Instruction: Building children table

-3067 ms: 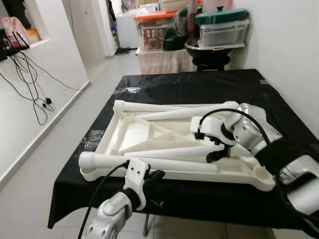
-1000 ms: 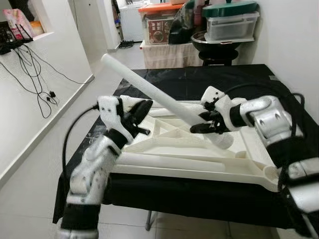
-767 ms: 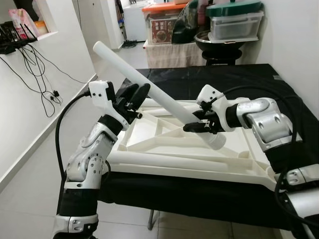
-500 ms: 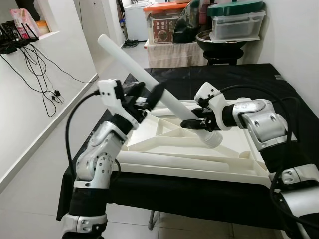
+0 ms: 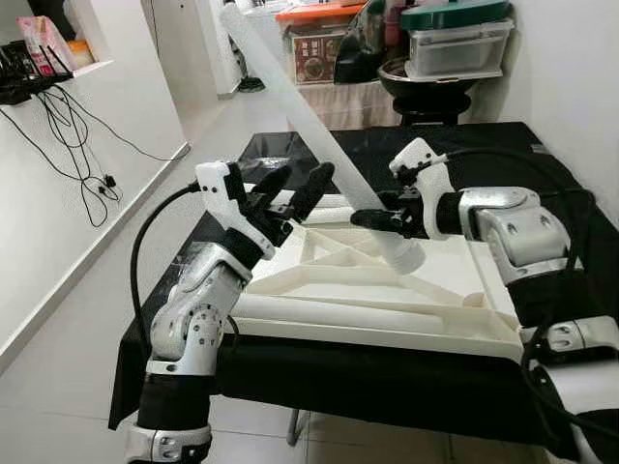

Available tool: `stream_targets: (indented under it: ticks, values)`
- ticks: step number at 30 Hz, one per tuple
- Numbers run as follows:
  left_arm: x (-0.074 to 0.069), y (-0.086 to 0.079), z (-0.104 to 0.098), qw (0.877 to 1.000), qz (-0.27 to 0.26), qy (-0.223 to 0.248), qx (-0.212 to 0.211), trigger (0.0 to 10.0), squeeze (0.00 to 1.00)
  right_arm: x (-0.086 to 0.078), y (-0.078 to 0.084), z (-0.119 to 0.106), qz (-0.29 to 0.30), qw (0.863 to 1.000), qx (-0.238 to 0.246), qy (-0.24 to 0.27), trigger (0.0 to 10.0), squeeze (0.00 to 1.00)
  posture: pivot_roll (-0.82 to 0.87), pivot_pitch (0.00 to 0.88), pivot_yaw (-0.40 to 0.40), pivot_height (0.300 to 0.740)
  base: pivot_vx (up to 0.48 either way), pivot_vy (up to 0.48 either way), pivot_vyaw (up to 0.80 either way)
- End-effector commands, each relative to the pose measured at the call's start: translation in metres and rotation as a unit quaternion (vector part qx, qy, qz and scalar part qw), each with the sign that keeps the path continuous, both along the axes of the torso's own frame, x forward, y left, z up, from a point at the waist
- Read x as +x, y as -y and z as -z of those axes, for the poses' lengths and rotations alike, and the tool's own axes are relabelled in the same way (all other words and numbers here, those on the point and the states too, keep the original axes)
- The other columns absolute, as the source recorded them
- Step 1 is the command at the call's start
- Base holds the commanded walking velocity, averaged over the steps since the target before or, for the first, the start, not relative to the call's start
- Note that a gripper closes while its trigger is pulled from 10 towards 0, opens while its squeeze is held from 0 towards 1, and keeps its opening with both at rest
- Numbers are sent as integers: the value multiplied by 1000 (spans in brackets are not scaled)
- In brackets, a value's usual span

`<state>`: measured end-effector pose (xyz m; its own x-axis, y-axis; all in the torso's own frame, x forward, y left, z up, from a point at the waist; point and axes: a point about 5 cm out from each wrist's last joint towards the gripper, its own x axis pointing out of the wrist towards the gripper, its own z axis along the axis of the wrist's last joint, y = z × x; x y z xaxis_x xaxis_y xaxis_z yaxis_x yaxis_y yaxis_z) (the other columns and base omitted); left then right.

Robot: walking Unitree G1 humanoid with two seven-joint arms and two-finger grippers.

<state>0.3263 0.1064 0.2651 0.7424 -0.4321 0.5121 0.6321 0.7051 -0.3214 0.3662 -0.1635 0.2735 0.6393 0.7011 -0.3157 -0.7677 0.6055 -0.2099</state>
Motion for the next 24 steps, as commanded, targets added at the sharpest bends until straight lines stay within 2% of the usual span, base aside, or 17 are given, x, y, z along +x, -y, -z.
stream_targets:
  ticks: [1, 3, 8, 9, 18, 19, 24]
  values:
    - [3, -16, -10, 999, -41, 19, -3, 10000, 1000, -5, -7, -1, -35, 999, 14, 5, 10000, 0, -59, 17, 107, 740, 0, 0, 0]
    - [6, -25, -18, 998, -62, 29, -7, 10000, 1000, -9, -10, 0, -49, 999, 15, 5, 10000, 0, -61, 15, 109, 740, 0, 0, 0]
    - [7, -30, -24, 997, -71, 39, -7, 10000, 1000, -11, -11, 1, -59, 998, 15, 5, 10000, 0, -62, 16, 109, 740, 0, 0, 0]
    - [8, -32, -30, 996, -71, 48, -13, 10000, 0, -13, -14, 4, -66, 998, 1, 6, 10000, 0, -63, 14, 111, 740, 0, 0, 0]
    - [9, -30, -40, 996, -61, 57, -25, 10000, 0, -17, -20, 9, -84, 996, -13, 20, 10000, 0, -64, 8, 115, 740, 0, 0, 0]
    - [11, -29, -40, 997, -53, 51, -31, 10000, 0, -18, -21, 11, -86, 995, -29, 36, 10000, 0, -67, 3, 119, 740, 0, 0, 0]
    - [13, -26, -40, 997, -36, 41, -48, 10000, 0, -19, -23, 14, -91, 993, -51, 57, 10000, 0, -68, 0, 121, 740, 0, 0, 0]
